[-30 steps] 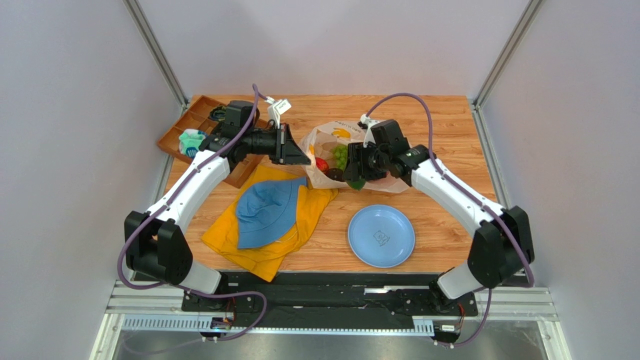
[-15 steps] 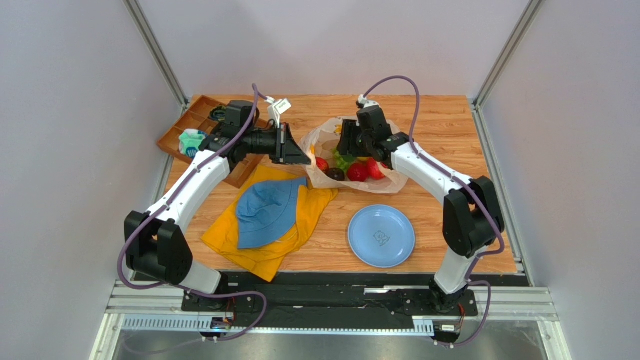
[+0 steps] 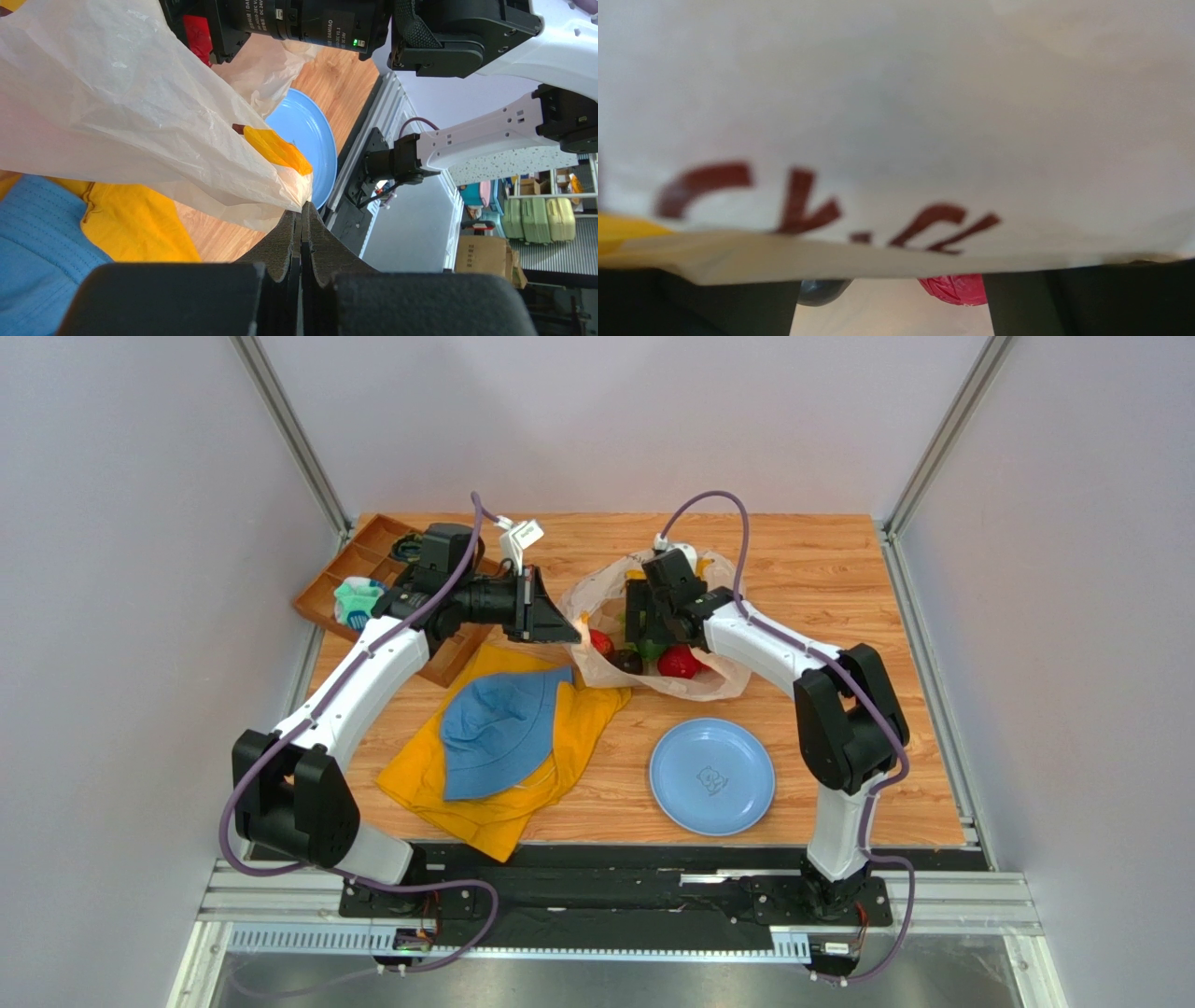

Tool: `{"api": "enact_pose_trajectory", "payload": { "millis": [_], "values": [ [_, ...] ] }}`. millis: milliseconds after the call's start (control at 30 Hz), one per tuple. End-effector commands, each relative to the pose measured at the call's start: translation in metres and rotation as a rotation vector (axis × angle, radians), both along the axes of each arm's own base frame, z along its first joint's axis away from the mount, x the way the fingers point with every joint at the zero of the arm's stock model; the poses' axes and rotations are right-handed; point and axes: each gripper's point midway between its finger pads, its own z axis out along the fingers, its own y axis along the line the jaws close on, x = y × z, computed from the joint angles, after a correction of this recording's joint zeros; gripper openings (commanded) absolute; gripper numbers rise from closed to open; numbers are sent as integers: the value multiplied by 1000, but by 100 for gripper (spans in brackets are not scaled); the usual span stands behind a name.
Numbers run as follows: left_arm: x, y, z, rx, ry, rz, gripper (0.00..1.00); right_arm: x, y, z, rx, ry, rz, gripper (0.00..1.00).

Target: Place the fruits into the plastic bag

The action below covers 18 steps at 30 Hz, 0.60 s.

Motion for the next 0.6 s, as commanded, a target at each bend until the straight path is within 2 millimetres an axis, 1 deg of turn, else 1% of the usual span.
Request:
{"api": "enact_pose_trajectory", "payload": {
  "millis": [0,100,133,167,233,267,300,333,367,400,433,500,533,567],
  "values": [
    [3,-1,14,-31,-46,-16,0,12,3,23,-7,-51,4,95],
    [2,-1,15,-33,-48,-17,0,10,4,29,1,-56,16,96],
    [3,-1,15,-33,-50,-16,0,9,8,32,13,-59,32,96],
    [3,-1,16,-33,-55,-17,0,7,11,41,30,-75,50,96],
    [3,-1,16,-32,-52,-15,0,-1,19,47,58,-76,112,93],
    [3,-1,15,-31,-49,-15,0,-5,25,61,79,-103,144,91],
    [3,-1,16,-32,-52,-13,0,-10,28,69,92,-115,173,90],
    [3,-1,16,-32,-51,-13,0,-20,37,72,112,-111,241,89],
    [3,-1,16,-32,-52,-15,0,-27,42,77,122,-113,274,88],
    [3,-1,16,-32,-52,-12,0,-37,47,90,157,-124,325,88],
    [4,-1,16,-32,-53,-10,0,-48,51,91,180,-108,373,87],
    [5,-1,15,-28,-54,-5,0,-65,52,97,202,-99,424,87],
    [4,-1,14,-27,-48,-6,0,-77,54,114,239,-115,472,87],
    [4,-1,15,-29,-49,-7,0,-87,52,112,237,-100,505,87]
  ]
}}
